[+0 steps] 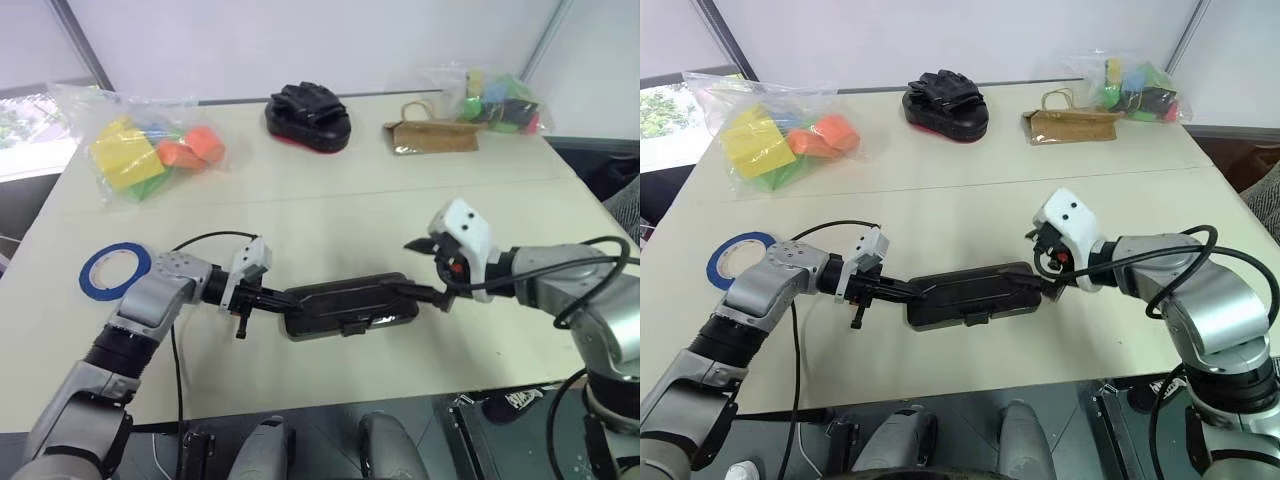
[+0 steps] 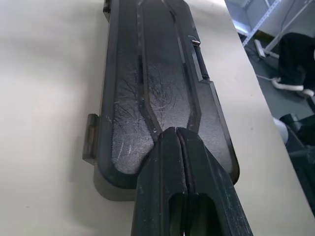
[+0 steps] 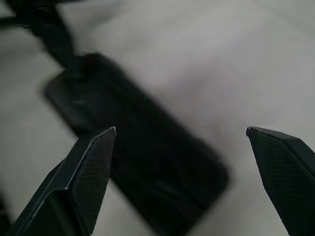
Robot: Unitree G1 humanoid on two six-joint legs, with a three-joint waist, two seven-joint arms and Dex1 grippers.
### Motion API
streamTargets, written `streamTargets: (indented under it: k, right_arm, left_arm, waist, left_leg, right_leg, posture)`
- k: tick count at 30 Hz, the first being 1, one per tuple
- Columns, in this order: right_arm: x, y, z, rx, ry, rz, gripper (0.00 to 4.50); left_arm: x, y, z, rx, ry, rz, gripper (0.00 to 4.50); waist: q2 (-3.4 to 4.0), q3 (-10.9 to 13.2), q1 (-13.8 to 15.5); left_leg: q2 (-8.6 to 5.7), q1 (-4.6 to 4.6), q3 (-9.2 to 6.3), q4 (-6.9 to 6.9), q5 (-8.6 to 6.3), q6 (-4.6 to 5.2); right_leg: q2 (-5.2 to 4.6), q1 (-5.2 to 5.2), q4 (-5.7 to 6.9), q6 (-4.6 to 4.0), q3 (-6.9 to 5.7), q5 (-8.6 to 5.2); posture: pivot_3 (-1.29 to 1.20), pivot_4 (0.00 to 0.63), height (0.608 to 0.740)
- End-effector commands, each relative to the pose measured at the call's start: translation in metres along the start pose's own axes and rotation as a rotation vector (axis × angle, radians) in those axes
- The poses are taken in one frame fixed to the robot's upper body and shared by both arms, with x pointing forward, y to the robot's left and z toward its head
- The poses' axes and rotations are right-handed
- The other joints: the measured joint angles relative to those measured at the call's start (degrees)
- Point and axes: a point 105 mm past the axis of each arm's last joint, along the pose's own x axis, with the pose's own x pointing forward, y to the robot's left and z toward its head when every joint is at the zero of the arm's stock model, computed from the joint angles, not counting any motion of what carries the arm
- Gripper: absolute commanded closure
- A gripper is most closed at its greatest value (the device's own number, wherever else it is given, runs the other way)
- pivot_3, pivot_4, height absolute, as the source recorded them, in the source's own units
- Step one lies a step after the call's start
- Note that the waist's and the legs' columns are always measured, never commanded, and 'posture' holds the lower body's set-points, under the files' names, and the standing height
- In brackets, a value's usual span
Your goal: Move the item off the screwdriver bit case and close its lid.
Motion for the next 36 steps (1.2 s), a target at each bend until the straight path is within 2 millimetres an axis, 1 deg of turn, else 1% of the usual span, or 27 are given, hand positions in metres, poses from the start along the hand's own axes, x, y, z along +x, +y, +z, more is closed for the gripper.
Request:
streamTargets:
  k: [1, 4, 6, 7, 9, 10, 11, 13, 14, 17, 19, 20, 25, 29, 32, 36]
  right_arm:
    - [-0.008, 0.004, 0.010, -0.004, -0.041, 0.018, 0.09]
    - [-0.007, 0.007, 0.005, 0.019, -0.023, 0.044, 0.09]
    - [-0.007, 0.010, 0.000, 0.030, -0.013, 0.060, 0.09]
    - [-0.007, 0.012, -0.002, 0.039, -0.007, 0.071, 0.09]
    - [-0.004, 0.016, -0.006, 0.063, -0.004, 0.088, 0.09]
    - [-0.004, 0.016, -0.009, 0.075, -0.002, 0.091, 0.09]
    - [-0.002, 0.016, -0.013, 0.084, 0.002, 0.091, 0.32]
    - [0.003, 0.016, -0.019, 0.095, 0.017, 0.086, 0.95]
    - [0.006, 0.016, -0.022, 0.104, 0.022, 0.086, 1.41]
    - [0.011, 0.020, -0.029, 0.125, 0.037, 0.101, 3.12]
    - [0.014, 0.023, -0.034, 0.137, 0.048, 0.110, 4.06]
    - [0.014, 0.024, -0.037, 0.141, 0.055, 0.111, 4.46]
    - [0.013, 0.031, -0.043, 0.168, 0.063, 0.132, 4.46]
    - [0.016, 0.045, -0.048, 0.175, 0.073, 0.181, 4.46]
    - [0.020, 0.051, -0.052, 0.192, 0.080, 0.202, 4.46]
    - [0.029, 0.055, -0.057, 0.208, 0.088, 0.207, 4.46]
  left_arm:
    - [0.005, 0.001, -0.039, -0.071, 0.140, 0.006, 4.50]
    - [0.010, 0.000, -0.049, -0.076, 0.167, -0.007, 4.50]
    - [0.014, 0.002, -0.048, -0.066, 0.160, -0.005, 4.50]
    - [0.016, 0.005, -0.043, -0.062, 0.144, 0.000, 4.50]
    - [0.018, 0.012, -0.024, -0.069, 0.073, 0.013, 4.50]
    - [0.022, 0.014, -0.019, -0.076, 0.054, 0.012, 4.50]
    - [0.024, 0.015, -0.019, -0.070, 0.062, 0.006, 4.50]
    - [0.027, 0.017, -0.026, -0.056, 0.097, 0.007, 4.50]
    - [0.029, 0.016, -0.030, -0.060, 0.111, -0.003, 4.50]
    - [0.034, 0.013, -0.037, -0.063, 0.126, -0.023, 4.50]
    - [0.036, 0.011, -0.036, -0.061, 0.121, -0.026, 4.50]
    - [0.036, 0.011, -0.035, -0.061, 0.117, -0.026, 4.50]
    - [0.035, 0.013, -0.028, -0.052, 0.087, -0.008, 4.50]
    - [0.033, 0.017, -0.018, -0.057, 0.045, 0.017, 4.50]
    - [0.034, 0.017, -0.017, -0.058, 0.042, 0.022, 4.50]
    - [0.035, 0.015, -0.021, -0.058, 0.057, 0.020, 4.50]
  waist:
    - [0.00, 0.0, 0.1]
    - [0.17, -0.1, 0.1]
    - [0.35, -0.2, 0.2]
    - [0.38, -0.3, 0.3]
    - [0.39, -0.3, 0.9]
    - [0.39, -0.3, 1.1]
    - [0.38, -0.3, 1.4]
    - [0.38, -0.3, 1.4]
    - [0.38, -0.3, 1.3]
    - [0.51, -0.4, 1.2]
    - [0.54, -0.5, 1.2]
    - [0.54, -0.5, 1.3]
    - [0.54, -0.5, 1.2]
    - [0.53, -0.5, 1.3]
    - [0.53, -0.5, 1.3]
    - [0.53, -0.5, 1.2]
  left_leg:
    - [0.00, 0.10, 0.01, 0.00, -0.01, 0.02]
    - [0.01, 0.58, 0.03, -0.10, -0.06, 0.11]
    - [0.03, 0.70, -0.06, -0.13, -0.09, 0.16]
    - [0.03, 0.74, -0.08, -0.13, -0.10, 0.17]
    - [0.02, 0.76, -0.14, -0.10, -0.10, 0.17]
    - [0.01, 0.75, -0.13, -0.06, -0.10, 0.17]
    - [0.00, 0.74, -0.13, -0.04, -0.10, 0.17]
    - [0.00, 0.74, -0.14, -0.02, -0.10, 0.17]
    - [0.00, 0.74, -0.12, -0.02, -0.10, 0.17]
    - [0.01, 0.77, -0.12, -0.03, -0.09, 0.17]
    - [0.01, 0.78, -0.12, -0.03, -0.10, 0.17]
    - [0.01, 0.78, -0.12, -0.03, -0.10, 0.17]
    - [0.01, 0.78, -0.13, -0.03, -0.10, 0.18]
    - [0.01, 0.78, -0.15, -0.04, -0.10, 0.18]
    - [0.01, 0.78, -0.16, -0.04, -0.10, 0.18]
    - [0.01, 0.78, -0.17, -0.04, -0.10, 0.18]
  right_leg:
    - [0.00, 0.11, -0.01, 0.00, -0.01, 0.00]
    - [0.02, 0.66, -0.19, 0.00, -0.03, -0.01]
    - [0.06, 0.97, -0.52, 0.00, -0.12, -0.01]
    - [0.05, 1.08, -0.60, 0.01, -0.15, -0.01]
    - [0.05, 1.19, -0.65, 0.01, -0.18, -0.01]
    - [0.05, 1.19, -0.65, 0.01, -0.17, -0.01]
    - [0.05, 1.19, -0.65, 0.01, -0.17, 0.00]
    - [0.05, 1.21, -0.65, 0.01, -0.18, 0.00]
    - [0.05, 1.21, -0.65, 0.01, -0.17, 0.00]
    - [0.05, 1.20, -0.64, 0.01, -0.17, 0.00]
    - [0.05, 1.20, -0.64, 0.01, -0.16, 0.00]
    - [0.05, 1.21, -0.65, 0.01, -0.17, 0.00]
    - [0.05, 1.22, -0.66, 0.01, -0.16, 0.00]
    - [0.05, 1.22, -0.67, 0.02, -0.16, 0.00]
    - [0.06, 1.22, -0.67, 0.02, -0.17, 0.00]
    - [0.06, 1.22, -0.67, 0.02, -0.17, -0.01]
  posture:
    - [0.00, 0.150, 0.740]
    - [0.00, 0.150, 0.740]
    - [0.00, 0.150, 0.740]
    - [0.00, 0.150, 0.740]
    - [0.00, 0.150, 0.740]
    - [0.00, 0.150, 0.740]
    - [0.00, 0.150, 0.740]
    - [0.00, 0.150, 0.740]
    - [0.00, 0.150, 0.740]
    - [0.00, 0.150, 0.740]
    - [0.00, 0.150, 0.740]
    - [0.00, 0.150, 0.740]
    - [0.00, 0.150, 0.740]
    - [0.00, 0.150, 0.740]
    - [0.00, 0.150, 0.740]
    - [0.00, 0.150, 0.740]
